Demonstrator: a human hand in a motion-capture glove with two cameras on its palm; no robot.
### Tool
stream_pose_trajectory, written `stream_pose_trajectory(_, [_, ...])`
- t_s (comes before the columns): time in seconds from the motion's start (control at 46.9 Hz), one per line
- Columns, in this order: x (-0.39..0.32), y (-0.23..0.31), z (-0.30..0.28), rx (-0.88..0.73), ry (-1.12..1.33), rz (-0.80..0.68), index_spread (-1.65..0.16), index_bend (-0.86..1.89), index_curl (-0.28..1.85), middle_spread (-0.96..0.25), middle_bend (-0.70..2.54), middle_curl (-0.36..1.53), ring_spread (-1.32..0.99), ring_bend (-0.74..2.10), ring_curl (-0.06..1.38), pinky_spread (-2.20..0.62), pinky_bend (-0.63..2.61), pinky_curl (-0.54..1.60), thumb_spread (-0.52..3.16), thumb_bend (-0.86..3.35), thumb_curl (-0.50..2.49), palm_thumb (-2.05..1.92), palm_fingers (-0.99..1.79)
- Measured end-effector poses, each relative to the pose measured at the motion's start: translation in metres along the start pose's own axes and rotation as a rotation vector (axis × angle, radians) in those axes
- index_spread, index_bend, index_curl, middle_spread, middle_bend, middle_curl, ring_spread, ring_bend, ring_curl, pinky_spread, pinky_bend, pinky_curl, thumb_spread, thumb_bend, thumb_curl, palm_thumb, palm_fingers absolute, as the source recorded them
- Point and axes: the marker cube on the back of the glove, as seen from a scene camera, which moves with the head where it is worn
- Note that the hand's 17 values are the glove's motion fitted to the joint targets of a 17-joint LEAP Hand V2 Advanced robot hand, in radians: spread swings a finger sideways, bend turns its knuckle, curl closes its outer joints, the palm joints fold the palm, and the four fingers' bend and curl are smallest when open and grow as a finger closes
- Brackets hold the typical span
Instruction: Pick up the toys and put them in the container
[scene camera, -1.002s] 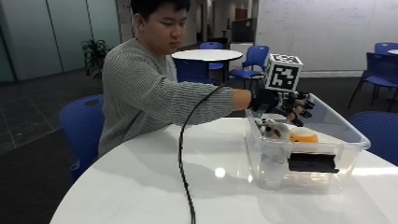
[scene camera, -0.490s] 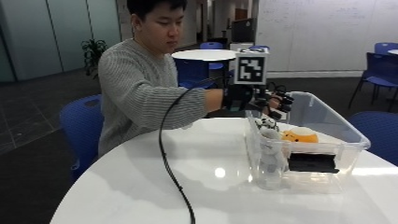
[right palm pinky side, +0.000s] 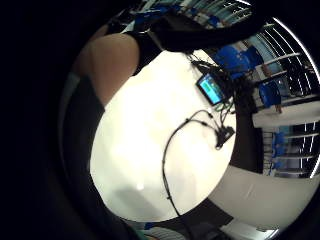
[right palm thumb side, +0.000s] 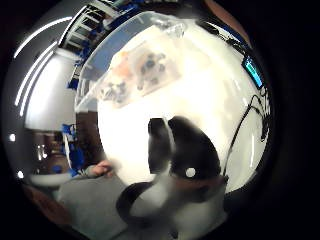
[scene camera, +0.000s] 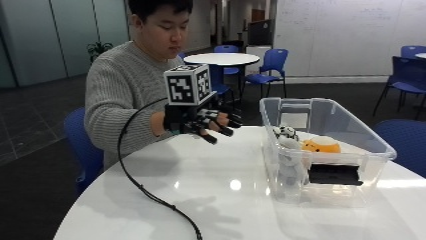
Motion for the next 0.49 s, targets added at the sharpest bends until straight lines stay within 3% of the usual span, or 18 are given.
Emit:
stream_pose_trajectory(0.32, [-0.098, 0.193, 0.086, 0.055, -0.123, -0.065, -0.37, 0.19, 0.30, -0.18, 0.19, 0.37, -0.13, 0.40, 0.30, 0.05, 0.90, 0.31, 1.45, -0.02, 0.27, -0.02, -0.03])
stream_pose_trajectory(0.49, [-0.116, 0.225, 0.103, 0.029, -0.121, -0.143, -0.38, 0.20, 0.32, -0.19, 0.19, 0.37, -0.14, 0.40, 0.30, 0.05, 0.86, 0.30, 1.46, -0.01, 0.26, -0.01, 0.01])
